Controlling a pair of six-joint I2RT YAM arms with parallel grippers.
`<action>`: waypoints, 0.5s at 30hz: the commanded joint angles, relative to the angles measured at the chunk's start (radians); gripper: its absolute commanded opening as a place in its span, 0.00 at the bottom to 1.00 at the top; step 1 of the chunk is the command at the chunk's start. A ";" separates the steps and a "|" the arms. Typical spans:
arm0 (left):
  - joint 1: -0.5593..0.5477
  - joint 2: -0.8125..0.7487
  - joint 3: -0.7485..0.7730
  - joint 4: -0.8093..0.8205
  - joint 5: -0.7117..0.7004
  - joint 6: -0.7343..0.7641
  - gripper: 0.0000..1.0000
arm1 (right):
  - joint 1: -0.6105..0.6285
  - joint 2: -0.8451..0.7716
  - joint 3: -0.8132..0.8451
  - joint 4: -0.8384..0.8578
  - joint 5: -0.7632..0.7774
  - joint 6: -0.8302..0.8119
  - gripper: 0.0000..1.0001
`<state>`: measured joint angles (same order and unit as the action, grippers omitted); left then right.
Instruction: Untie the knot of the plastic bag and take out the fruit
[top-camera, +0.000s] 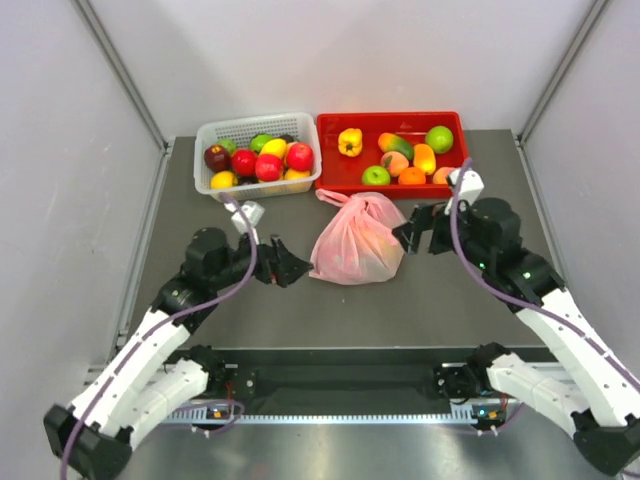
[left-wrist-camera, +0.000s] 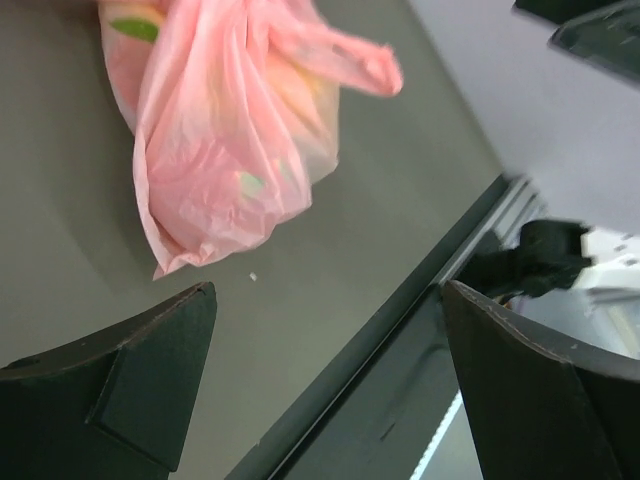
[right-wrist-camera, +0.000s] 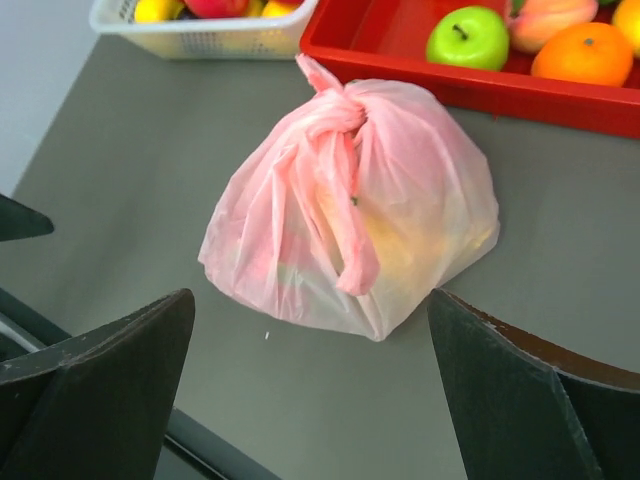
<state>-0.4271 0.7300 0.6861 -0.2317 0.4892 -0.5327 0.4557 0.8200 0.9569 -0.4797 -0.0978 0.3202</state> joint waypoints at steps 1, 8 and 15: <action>-0.161 0.098 0.082 -0.007 -0.232 0.095 0.99 | 0.096 0.030 0.066 0.024 0.228 -0.021 1.00; -0.234 0.442 0.321 0.005 -0.516 0.249 0.99 | 0.109 -0.044 -0.012 0.018 0.240 0.010 1.00; -0.236 0.765 0.501 0.077 -0.500 0.332 0.88 | 0.109 -0.143 -0.075 -0.028 0.259 0.008 1.00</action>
<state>-0.6594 1.4212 1.1076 -0.2298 0.0170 -0.2775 0.5545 0.7044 0.8948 -0.5003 0.1307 0.3187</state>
